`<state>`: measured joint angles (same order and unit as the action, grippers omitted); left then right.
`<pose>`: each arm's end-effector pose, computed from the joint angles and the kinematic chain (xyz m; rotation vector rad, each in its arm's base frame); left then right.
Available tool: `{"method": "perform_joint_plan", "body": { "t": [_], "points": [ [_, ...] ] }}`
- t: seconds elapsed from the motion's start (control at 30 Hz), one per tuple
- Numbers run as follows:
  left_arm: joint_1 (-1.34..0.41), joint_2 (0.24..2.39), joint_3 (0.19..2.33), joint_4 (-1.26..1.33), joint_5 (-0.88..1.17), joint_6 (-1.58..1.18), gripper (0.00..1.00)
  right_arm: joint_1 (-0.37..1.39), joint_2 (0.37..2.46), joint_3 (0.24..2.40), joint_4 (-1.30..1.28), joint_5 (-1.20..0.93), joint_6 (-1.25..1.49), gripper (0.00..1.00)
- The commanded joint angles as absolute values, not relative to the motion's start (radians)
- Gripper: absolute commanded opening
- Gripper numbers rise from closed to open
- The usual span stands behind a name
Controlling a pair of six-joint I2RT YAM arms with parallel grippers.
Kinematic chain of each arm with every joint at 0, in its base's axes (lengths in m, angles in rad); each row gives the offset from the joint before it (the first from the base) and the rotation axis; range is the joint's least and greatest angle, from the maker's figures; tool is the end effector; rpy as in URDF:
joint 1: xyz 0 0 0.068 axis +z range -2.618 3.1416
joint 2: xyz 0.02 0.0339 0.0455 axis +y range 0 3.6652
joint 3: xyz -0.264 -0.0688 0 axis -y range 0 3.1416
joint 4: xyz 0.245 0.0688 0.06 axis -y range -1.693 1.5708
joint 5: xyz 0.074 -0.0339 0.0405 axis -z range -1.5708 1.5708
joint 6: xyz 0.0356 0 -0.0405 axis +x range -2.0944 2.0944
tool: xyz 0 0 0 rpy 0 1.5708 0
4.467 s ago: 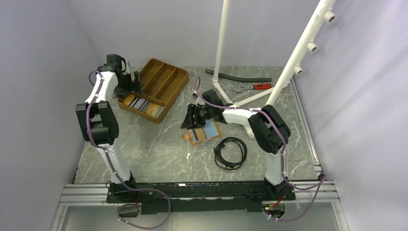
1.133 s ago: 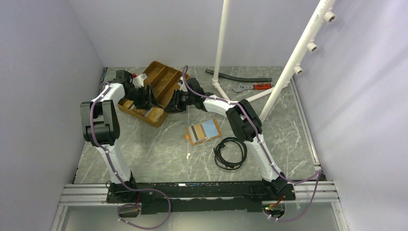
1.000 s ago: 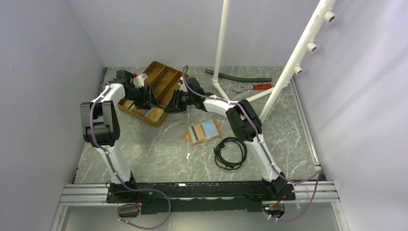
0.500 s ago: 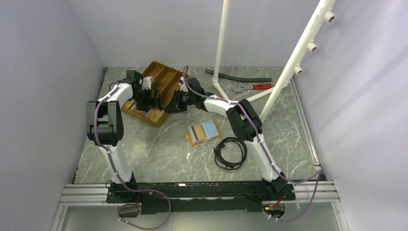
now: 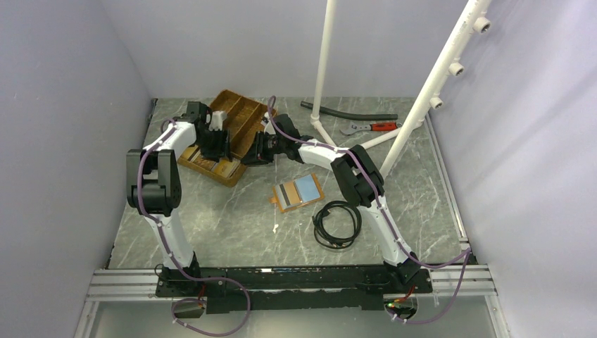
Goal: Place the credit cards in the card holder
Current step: Pick up the credit card from the storage box.
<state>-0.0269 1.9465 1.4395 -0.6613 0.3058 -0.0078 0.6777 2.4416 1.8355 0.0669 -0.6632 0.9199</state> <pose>0.4020 -0.0215 0.1933 0.1113 2.7134 -0.4278 0.4108 0.3588 0.1409 -0.1752 2.4392 1.5516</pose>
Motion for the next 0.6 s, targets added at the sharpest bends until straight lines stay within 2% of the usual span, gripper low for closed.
{"method": "perform_joint_plan", "body": {
  "t": [0.0, 0.23, 0.37, 0.4, 0.47, 0.57],
  "points": [
    [-0.072, 1.945, 1.366, -0.842, 0.362, -0.053, 0.53, 0.686, 2.411, 1.812, 0.076, -0.635, 0.895, 0.22],
    [-0.072, 1.889, 1.354, -0.835, 0.401, -0.067, 0.31, 0.685, 2.412, 1.81, 0.081, -0.635, 0.9, 0.2],
    [-0.072, 1.871, 1.358, -0.83, 0.434, -0.084, 0.26, 0.685, 2.41, 1.807, 0.076, -0.632, 0.896, 0.19],
    [-0.072, 1.866, 1.358, -0.826, 0.446, -0.089, 0.21, 0.684, 2.41, 1.807, 0.075, -0.631, 0.896, 0.19],
    [-0.072, 1.856, 1.352, -0.817, 0.474, -0.099, 0.18, 0.684, 2.41, 1.806, 0.076, -0.633, 0.896, 0.19],
    [-0.072, 1.858, 1.342, -0.811, 0.518, -0.111, 0.21, 0.684, 2.41, 1.806, 0.074, -0.635, 0.895, 0.19]
  ]
}}
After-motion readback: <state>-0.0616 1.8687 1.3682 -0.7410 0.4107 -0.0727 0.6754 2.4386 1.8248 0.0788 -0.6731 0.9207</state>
